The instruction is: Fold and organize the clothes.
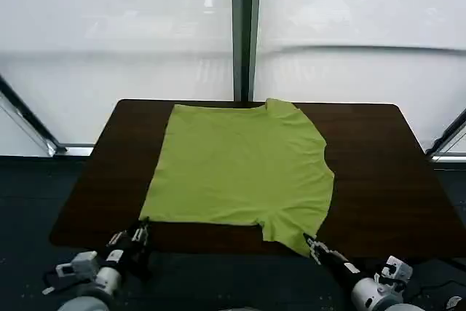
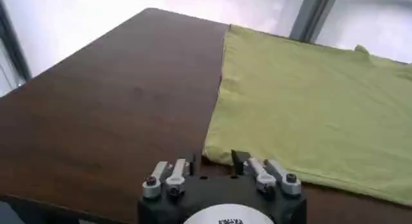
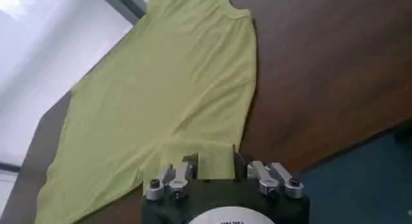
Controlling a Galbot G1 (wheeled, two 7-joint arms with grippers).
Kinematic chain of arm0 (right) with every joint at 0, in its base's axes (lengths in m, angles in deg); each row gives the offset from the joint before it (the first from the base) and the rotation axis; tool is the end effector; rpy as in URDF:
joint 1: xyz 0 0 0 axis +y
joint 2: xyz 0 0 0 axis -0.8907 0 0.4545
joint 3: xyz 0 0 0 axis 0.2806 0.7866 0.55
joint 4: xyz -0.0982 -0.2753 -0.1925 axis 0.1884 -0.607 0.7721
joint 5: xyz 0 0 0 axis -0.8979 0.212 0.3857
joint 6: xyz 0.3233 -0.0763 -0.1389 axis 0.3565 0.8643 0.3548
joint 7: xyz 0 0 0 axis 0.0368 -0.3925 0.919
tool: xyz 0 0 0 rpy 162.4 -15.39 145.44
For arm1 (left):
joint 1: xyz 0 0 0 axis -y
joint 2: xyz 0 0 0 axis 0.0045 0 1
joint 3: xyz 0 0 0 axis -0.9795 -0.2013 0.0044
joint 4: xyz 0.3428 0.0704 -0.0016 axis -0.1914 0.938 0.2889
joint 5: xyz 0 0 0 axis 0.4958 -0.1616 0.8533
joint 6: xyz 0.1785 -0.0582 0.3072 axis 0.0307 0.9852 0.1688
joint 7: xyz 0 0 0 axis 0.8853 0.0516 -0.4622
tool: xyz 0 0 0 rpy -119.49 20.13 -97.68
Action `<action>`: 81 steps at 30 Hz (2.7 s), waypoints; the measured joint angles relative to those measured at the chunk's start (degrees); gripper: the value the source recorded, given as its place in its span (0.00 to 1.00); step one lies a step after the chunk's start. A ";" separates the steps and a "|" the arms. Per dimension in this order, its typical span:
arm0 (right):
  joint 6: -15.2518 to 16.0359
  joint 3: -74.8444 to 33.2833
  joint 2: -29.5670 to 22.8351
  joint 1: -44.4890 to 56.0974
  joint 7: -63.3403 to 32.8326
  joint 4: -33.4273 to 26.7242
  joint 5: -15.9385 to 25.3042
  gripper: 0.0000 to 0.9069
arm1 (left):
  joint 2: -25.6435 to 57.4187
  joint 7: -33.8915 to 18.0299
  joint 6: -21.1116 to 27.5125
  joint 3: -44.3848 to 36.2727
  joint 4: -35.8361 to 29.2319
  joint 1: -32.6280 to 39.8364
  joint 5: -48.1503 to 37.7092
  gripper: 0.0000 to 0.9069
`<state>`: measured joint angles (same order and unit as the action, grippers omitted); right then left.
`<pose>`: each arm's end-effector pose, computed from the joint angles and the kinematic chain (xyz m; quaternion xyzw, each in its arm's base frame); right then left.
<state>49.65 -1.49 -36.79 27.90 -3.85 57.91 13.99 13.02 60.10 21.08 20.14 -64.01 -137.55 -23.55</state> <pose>0.0819 -0.0646 -0.2155 -0.0110 -0.8710 -0.3080 0.3825 0.1085 0.0703 -0.2874 0.0366 -0.9501 0.0903 0.2963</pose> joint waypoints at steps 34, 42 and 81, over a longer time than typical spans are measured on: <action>-0.16 -1.61 6.15 -17.16 -0.16 -4.44 0.91 0.00 | -0.43 -2.27 0.76 2.77 -7.75 -1.60 -4.10 0.00; -1.13 0.83 6.06 -24.40 0.38 -10.59 2.86 0.00 | 0.34 -3.74 2.12 2.30 -5.13 8.75 -6.57 0.00; -4.45 8.98 7.84 -37.57 12.02 -24.00 24.11 0.97 | 1.07 0.99 0.68 -4.27 14.46 28.07 -2.27 0.97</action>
<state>45.20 7.49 -28.95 -9.67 8.17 33.92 38.10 14.09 61.08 21.76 15.87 -49.55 -109.48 -25.82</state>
